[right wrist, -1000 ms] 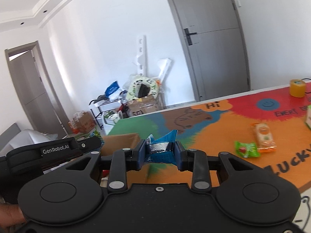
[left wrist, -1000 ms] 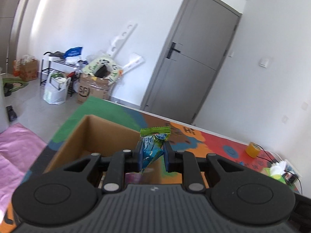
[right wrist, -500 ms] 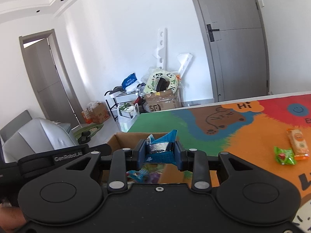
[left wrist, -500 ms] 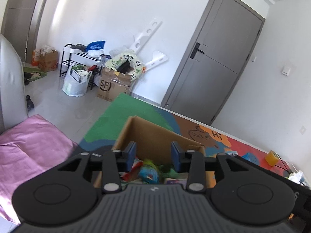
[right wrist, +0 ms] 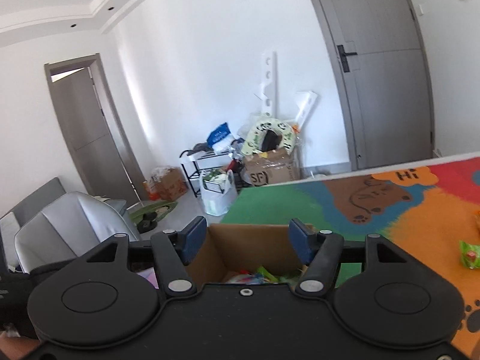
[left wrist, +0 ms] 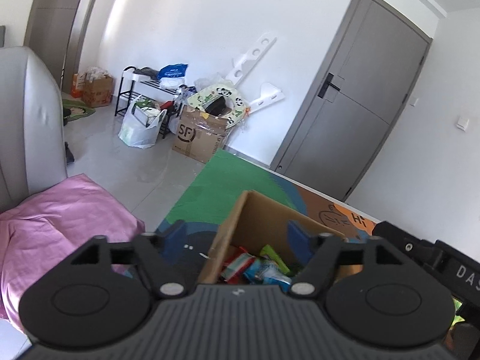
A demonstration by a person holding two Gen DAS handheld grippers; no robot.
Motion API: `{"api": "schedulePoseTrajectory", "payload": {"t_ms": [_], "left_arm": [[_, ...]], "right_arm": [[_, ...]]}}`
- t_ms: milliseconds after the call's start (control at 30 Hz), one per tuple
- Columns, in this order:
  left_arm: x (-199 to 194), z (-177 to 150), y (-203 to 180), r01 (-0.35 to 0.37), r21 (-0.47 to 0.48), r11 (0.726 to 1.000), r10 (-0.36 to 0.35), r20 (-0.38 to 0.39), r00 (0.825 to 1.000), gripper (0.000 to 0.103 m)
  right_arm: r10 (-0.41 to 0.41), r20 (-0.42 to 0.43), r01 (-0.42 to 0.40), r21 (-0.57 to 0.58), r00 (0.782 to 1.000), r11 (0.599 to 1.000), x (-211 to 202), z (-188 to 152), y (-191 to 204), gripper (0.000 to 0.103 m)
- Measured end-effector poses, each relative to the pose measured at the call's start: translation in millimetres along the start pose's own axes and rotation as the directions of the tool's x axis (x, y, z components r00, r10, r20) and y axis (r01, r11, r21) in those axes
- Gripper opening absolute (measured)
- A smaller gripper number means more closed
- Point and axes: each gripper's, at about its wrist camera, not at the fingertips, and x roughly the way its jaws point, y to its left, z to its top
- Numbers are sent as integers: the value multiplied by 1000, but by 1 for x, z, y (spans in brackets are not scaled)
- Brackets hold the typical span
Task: Organize snacks
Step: 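Open both grippers to drop the snacks into the box, then move both tools back to the green jelly pack and bread pack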
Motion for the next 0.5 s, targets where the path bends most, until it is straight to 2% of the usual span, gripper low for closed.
{"api": "schedulePoseTrajectory", "payload": {"t_ms": [100,500], "left_arm": [[0,-5,-15,16,22,1000,-16,-8,1000,85],[-15,-28,-73,117,106,987,-115,-31,993,89]], "right_arm": [[-28,1,28,23,1000,999,-10,-2,-12,62],[-108,54,103,79,993,991,-61,-10,-52,65]]}}
